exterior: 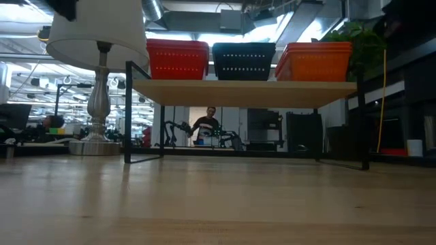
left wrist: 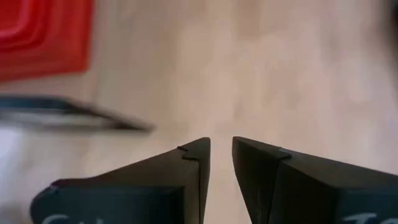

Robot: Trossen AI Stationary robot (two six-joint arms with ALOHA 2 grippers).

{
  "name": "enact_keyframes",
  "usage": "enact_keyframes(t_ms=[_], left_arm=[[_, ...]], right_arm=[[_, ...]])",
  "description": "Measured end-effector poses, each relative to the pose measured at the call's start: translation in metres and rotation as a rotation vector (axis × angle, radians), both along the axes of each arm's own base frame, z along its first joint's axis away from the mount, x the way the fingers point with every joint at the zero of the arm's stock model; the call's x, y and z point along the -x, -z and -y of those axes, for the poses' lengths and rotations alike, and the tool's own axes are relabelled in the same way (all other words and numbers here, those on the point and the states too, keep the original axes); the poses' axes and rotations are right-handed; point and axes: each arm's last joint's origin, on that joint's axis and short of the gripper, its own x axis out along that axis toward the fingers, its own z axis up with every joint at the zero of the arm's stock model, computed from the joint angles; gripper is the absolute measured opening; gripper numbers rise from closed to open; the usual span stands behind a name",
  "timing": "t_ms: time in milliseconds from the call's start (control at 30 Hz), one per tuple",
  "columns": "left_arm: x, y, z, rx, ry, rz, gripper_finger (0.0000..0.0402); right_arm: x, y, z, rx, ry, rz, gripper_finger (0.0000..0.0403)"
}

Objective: Stack baskets on shelf by color
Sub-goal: Return to Home Position

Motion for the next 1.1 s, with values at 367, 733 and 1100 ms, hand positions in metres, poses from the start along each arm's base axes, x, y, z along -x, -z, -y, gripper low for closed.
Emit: enact_keyframes(t_ms=[367,733,1100], left_arm=[[0.039,0.082,-0.043,0.279,0.099,0.658,0.0053],[0.053,0.125,-0.069,0.223,0.210,0.979,0.0053],[0.049,0.124,-0.083,0.169,0.138,0.992,0.0053]], right_arm=[[0.005,0.066,0.000,0.258,-0.148,0.173,0.0097],[0.012,0.094,0.003,0.313,-0.230,0.302,0.0097],[0.013,0.109,0.008,0.272,-0.200,0.414,0.0097]])
